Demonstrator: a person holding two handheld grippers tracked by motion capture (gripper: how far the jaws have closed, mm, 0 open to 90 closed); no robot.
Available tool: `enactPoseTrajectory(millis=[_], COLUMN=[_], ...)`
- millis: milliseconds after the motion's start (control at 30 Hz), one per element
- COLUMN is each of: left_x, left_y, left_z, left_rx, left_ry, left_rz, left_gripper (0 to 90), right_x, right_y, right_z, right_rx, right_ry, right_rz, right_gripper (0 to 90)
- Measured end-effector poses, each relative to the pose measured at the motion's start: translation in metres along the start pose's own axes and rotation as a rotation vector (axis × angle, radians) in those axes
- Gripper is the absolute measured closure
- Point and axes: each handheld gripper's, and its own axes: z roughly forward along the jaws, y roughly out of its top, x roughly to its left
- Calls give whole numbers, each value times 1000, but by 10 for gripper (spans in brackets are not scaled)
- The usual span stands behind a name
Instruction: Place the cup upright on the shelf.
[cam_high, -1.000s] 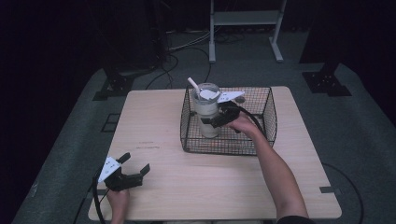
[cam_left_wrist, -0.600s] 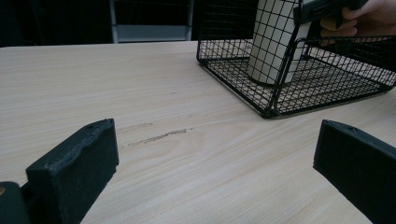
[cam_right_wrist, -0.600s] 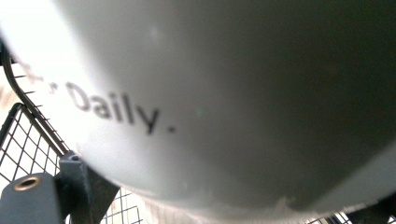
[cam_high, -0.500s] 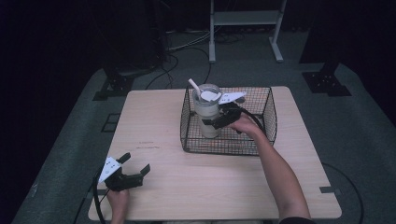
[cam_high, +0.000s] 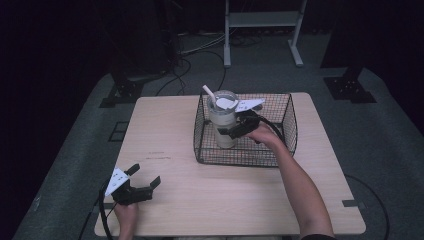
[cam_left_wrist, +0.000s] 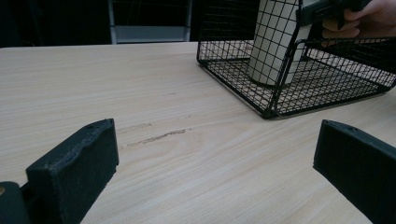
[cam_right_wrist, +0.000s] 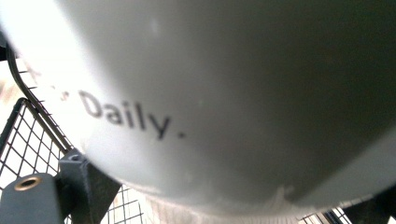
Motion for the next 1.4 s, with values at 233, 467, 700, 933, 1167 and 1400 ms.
enactPoseTrajectory(millis=[233, 467, 700, 933, 1167, 1400], left_x=[0, 0, 0, 0, 0, 0], left_y=[0, 0, 0, 0, 0, 0], left_z=[-1, -1, -1, 0, 0, 0], left_rx=[-2, -2, -2, -5, -5, -5], left_ry=[-2, -3, -2, -3, -3, -2], left_rz=[0, 1, 1, 2, 4, 7], left_gripper=[0, 0, 0, 0, 0, 0], right_x=[-1, 0, 1, 1, 2, 3], right_y=[-1, 0, 0, 0, 1, 2], right_z=[-4, -6, -10, -15, -20, -28], right_rx=[7, 21, 30, 42, 52, 78], right_ry=[4, 0, -4, 3, -4, -35], right_rz=[2, -4, -1, 11, 27, 12], right_gripper=[87, 86, 83, 81, 81, 87])
